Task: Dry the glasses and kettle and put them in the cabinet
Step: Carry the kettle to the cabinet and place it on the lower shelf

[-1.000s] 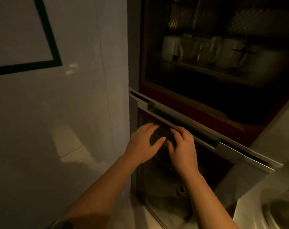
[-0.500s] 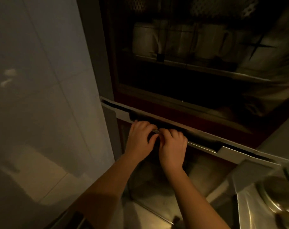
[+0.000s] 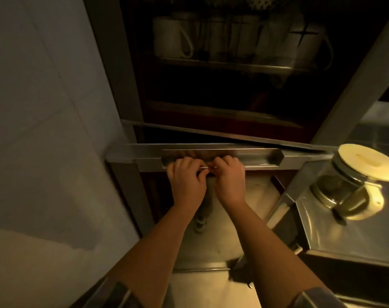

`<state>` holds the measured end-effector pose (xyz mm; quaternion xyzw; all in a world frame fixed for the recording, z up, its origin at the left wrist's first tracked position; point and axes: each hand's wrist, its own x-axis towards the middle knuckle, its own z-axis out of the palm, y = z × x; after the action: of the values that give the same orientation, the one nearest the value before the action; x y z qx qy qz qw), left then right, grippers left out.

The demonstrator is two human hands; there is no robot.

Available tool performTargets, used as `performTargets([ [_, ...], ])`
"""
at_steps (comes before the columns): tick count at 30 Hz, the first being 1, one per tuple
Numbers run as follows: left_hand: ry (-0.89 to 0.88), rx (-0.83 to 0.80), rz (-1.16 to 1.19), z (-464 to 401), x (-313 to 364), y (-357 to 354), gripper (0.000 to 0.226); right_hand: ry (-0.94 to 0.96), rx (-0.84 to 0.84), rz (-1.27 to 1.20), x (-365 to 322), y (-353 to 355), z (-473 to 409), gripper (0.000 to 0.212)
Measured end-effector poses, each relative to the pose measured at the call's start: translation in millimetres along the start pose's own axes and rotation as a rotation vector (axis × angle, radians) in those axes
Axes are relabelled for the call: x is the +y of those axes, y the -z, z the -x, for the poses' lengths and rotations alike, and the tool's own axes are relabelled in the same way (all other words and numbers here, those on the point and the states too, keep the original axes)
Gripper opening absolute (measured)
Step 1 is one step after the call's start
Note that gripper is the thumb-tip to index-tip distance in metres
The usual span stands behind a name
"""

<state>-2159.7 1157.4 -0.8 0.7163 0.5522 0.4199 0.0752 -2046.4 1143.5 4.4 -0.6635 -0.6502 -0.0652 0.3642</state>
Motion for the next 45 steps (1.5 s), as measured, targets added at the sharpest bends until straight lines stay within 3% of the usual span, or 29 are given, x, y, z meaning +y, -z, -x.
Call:
performTargets([
  [12, 0.064, -0.084, 0.011, 84, 50, 45, 0.035, -0.079, -0.125, -0.175, -2, 51, 59, 0.023],
  [17, -0.033, -0.060, 0.013, 94, 89, 71, 0.037, -0.117, -0.066, -0.313, -3, 81, 79, 0.031],
  [23, -0.041, -0.328, -0.294, 95, 114, 101, 0.056, 0.035, -0.222, -0.189, -2, 114, 82, 0.048],
  [27, 0.019, -0.392, -0.173, 109, 130, 103, 0.050, 0.079, -0.327, -0.179, 12, 127, 89, 0.043],
  [33, 0.002, -0.535, -0.127, 108, 134, 113, 0.031, 0.103, -0.296, -0.243, 24, 145, 94, 0.034],
  [37, -0.024, -0.740, -0.104, 105, 132, 127, 0.035, 0.036, -0.292, -0.272, 20, 157, 95, 0.029],
  [45, -0.166, -0.918, 0.007, 79, 125, 127, 0.033, -0.170, -0.334, -0.188, 8, 173, 82, 0.020],
])
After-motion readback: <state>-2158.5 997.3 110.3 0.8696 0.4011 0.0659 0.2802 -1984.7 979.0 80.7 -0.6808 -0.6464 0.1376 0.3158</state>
